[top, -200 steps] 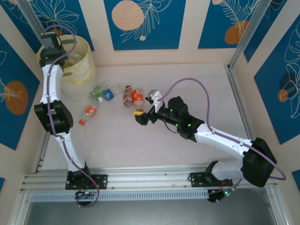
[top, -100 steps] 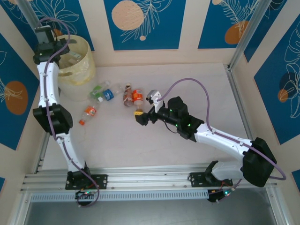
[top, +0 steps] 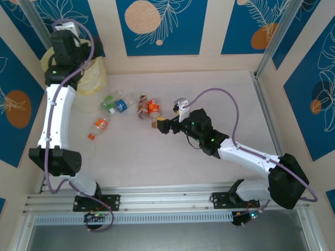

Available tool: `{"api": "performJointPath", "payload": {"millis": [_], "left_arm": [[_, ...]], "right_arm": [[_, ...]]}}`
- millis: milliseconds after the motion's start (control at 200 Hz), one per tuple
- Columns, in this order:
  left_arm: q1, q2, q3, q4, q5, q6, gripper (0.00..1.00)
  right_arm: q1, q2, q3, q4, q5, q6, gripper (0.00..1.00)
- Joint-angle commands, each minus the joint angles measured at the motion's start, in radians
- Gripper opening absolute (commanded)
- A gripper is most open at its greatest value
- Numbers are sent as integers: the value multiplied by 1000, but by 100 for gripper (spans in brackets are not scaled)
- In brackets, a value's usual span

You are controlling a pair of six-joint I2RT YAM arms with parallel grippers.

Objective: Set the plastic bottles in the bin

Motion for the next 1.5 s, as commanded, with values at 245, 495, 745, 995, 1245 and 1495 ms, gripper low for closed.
{"api": "performJointPath", "payload": {"millis": [245,495,745,995,1245,1495], "left_arm": [[-117,-227,-524,191,42,10,100],[-114,-407,-912,306,135,358,100],[-46,-358,-1071,291,-21,547,100],[102,-217,-1069,233,130,576,100],[153,-115,-1056,225,158,564,100],[173,-14,-987,144,183,542,100]], "right_arm": [[-69,-18,-39,6,68,147,100],[-112,-8,-39,20,29,179,100],[-158,21,-3,-3,-39,185,100],[-205,14,29,-40,-78,165,100],[-234,-4,22,-43,-77,173,100],[-241,-9,12,-46,-84,188,100]]}}
